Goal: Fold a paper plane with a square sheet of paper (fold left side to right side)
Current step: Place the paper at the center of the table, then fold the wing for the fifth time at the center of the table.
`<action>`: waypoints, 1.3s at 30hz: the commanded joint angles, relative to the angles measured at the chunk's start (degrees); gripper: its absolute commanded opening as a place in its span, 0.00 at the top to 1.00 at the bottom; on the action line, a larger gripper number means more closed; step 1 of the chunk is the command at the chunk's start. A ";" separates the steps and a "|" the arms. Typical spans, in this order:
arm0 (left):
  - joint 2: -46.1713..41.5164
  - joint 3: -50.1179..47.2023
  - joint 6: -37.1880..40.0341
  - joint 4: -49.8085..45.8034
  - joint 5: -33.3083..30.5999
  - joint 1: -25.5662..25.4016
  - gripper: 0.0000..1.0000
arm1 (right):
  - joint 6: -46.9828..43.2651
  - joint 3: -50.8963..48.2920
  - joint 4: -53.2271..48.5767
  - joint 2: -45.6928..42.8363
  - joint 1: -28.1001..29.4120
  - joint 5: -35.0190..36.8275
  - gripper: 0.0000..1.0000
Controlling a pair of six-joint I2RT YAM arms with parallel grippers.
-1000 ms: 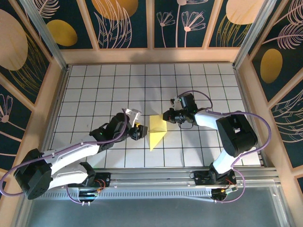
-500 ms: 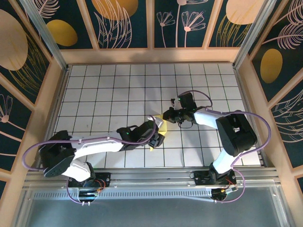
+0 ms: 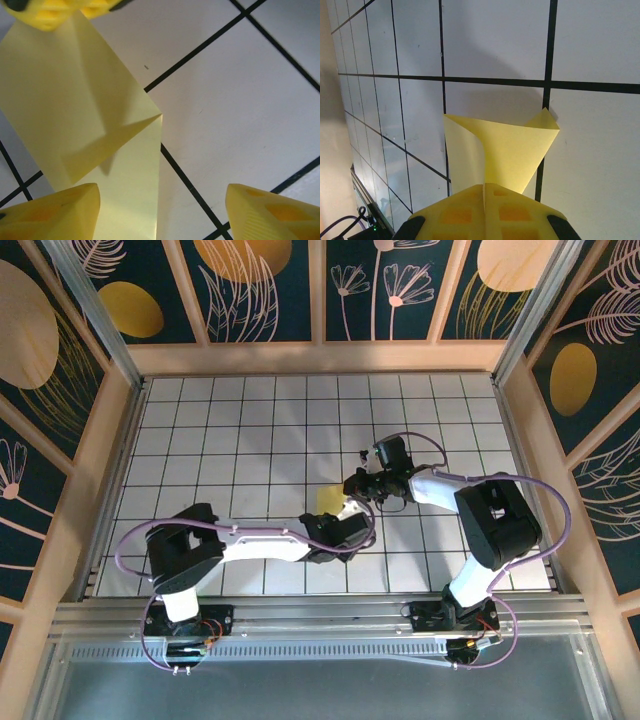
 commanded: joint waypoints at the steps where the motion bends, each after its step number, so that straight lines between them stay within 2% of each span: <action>1: 2.56 2.84 -1.04 -5.74 -5.01 -1.20 0.32 | 0.29 1.38 -0.85 1.00 0.44 1.13 1.00; 7: 4.36 3.97 -2.40 -7.84 -7.50 -1.60 0.33 | 0.32 1.36 -0.84 1.20 0.42 1.15 1.00; 16: 5.49 3.43 -3.31 -8.21 -8.24 -1.64 0.44 | 0.25 1.38 -0.70 1.48 0.42 1.18 1.00; 39: 5.25 1.51 -4.90 -7.46 -9.78 -1.73 0.78 | -0.15 0.94 -1.39 1.80 0.42 2.41 1.00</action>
